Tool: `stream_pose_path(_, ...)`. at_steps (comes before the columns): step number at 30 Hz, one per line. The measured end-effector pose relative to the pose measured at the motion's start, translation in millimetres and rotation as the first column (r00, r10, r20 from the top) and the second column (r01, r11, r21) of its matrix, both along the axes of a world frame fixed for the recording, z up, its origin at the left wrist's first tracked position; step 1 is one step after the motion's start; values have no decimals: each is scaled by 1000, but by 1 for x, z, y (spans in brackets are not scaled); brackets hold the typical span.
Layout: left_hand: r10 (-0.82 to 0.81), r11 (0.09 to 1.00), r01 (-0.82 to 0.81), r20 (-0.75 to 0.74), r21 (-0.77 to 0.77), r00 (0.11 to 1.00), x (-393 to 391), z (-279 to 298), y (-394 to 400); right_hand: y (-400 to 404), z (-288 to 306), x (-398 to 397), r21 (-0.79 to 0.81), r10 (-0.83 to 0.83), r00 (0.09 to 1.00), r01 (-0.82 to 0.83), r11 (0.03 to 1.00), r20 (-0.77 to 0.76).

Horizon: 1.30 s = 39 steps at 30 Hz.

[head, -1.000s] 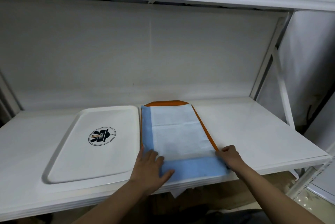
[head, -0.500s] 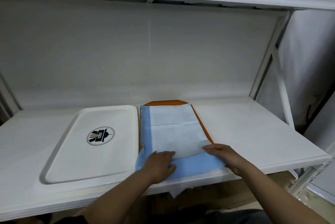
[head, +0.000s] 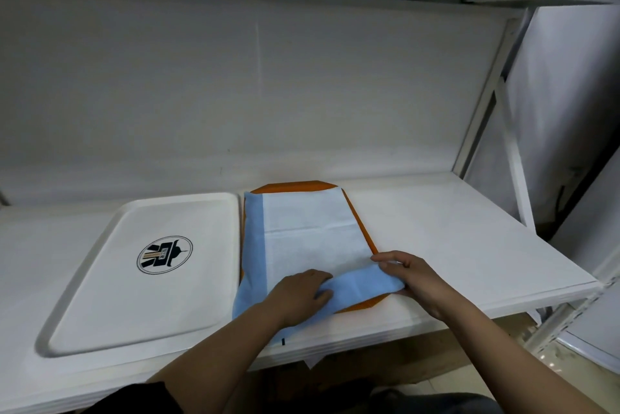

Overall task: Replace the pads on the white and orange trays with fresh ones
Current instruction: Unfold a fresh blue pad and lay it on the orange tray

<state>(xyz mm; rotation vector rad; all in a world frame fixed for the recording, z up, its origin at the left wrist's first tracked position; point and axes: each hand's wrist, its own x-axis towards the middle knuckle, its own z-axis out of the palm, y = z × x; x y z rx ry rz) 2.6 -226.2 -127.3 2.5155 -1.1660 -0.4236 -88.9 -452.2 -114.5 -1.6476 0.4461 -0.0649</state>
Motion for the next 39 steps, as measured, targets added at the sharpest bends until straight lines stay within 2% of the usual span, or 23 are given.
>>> stream_pose_path(6,-8,1000,8,-31,-4,999,9,3,0,2,1,2,-28,-65,997,66,997,38)
stream_pose_path(11,38,999,-38,62,-1,997,19,3,3,0,0,8,-113,-79,995,85,990,53)
stream_pose_path(15,81,997,-81,76,-5,994,25,2,6,-5,1,7,-217,-93,992,111,970,90)
stream_pose_path(19,71,997,-68,85,-35,994,26,2,11,-7,0,4,-219,-81,994,96,971,76)
stream_pose_path(23,74,995,-72,34,-70,997,24,0,12,-1,-3,1,-3,-28,999,28,1000,22)
stream_pose_path(26,144,971,-141,5,-192,990,14,-2,13,7,-7,2,-57,-11,1000,11,998,4)
stream_pose_path(28,168,950,-133,102,-282,981,1,1,11,13,-7,5,-46,-77,997,78,996,22)
stream_pose_path(31,136,982,-89,298,-166,945,-16,4,2,21,1,11,156,-193,981,196,968,-36)
stream_pose_path(34,153,988,-135,372,-75,916,-22,4,-13,28,13,14,432,-184,970,236,870,-159)
stream_pose_path(36,184,983,-174,391,-63,902,-24,7,-28,30,17,13,491,-177,962,258,832,-206)
stream_pose_path(39,210,975,-221,475,-35,855,-23,14,-47,28,20,10,503,-164,963,252,826,-214)
